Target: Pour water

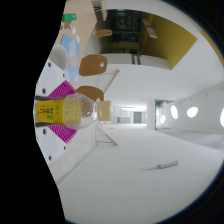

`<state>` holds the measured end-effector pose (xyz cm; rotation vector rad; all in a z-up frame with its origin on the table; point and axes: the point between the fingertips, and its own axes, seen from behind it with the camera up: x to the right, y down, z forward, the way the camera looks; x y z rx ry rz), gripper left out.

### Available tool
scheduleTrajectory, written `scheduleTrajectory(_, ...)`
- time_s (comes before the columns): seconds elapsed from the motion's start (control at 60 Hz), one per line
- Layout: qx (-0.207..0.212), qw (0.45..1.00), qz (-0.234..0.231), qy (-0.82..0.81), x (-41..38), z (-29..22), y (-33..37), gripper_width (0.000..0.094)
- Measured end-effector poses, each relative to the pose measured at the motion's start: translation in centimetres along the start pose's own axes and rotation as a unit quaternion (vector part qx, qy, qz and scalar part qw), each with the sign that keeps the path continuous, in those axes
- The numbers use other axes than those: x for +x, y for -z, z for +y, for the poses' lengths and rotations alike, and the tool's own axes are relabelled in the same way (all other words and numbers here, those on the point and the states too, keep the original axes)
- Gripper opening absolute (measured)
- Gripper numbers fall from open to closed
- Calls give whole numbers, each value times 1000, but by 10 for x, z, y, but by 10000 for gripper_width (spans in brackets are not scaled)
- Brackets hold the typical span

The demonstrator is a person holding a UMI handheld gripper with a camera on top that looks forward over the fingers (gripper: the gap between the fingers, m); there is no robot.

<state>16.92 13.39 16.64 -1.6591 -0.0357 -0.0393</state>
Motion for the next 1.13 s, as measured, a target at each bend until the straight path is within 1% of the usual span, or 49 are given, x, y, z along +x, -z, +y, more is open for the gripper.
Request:
scheduleTrajectory(0.05, -9, 999, -14, -38, -4, 26, 5, 298)
scheduleTrajectory(0.067, -14, 998, -13, -52, 11, 30, 5, 297)
scheduleTrajectory(0.083, -16, 998, -19, -56, -2, 47, -10, 298)
scheduleTrajectory(0.15, -25, 998, -29, -48, 2, 62, -5, 297)
scheduleTrajectory(0.217, -47, 998, -33, -39, -2, 88, -12, 305)
scheduleTrajectory(0.233, -43, 998, -37, -36, -1, 88, -11, 302)
scheduleTrajectory(0.25, -30, 998, -39, -33, 1, 82, -12, 299)
scheduleTrajectory(0.267, -29, 998, -39, -34, 4, 80, -12, 297)
scheduleTrajectory(0.283, -38, 998, -38, -35, 10, 86, -9, 298)
scheduleTrajectory(0.3, -41, 998, -37, -36, -6, 91, -13, 298)
scheduleTrajectory(0.333, -40, 998, -42, -33, -6, 89, -13, 307)
scheduleTrajectory(0.417, -41, 998, -46, -24, -6, 86, -13, 421)
scheduleTrajectory(0.467, -59, 997, -47, -18, -16, 98, -14, 508)
scheduleTrajectory(0.483, -70, 996, -46, -17, -15, 101, -13, 570)
scheduleTrajectory(0.533, -86, 995, -48, -23, -15, 105, -4, 828)
scheduleTrajectory(0.55, -83, 995, -50, -28, -1, 97, 1, 876)
scheduleTrajectory(0.6, -76, 994, -57, -45, -7, 97, 12, 855)
scheduleTrajectory(0.667, -84, 993, -61, -61, -12, 100, 33, 856)
scheduleTrajectory(0.783, -78, 991, -69, -87, -2, 96, 84, 857)
scheduleTrajectory(0.9, -80, 988, -88, -103, 0, 97, 130, 856)
scheduleTrajectory(1.033, -72, 984, -98, -127, 1, 95, 164, 856)
scheduleTrajectory(1.133, -70, 981, -107, -145, 7, 96, 176, 854)
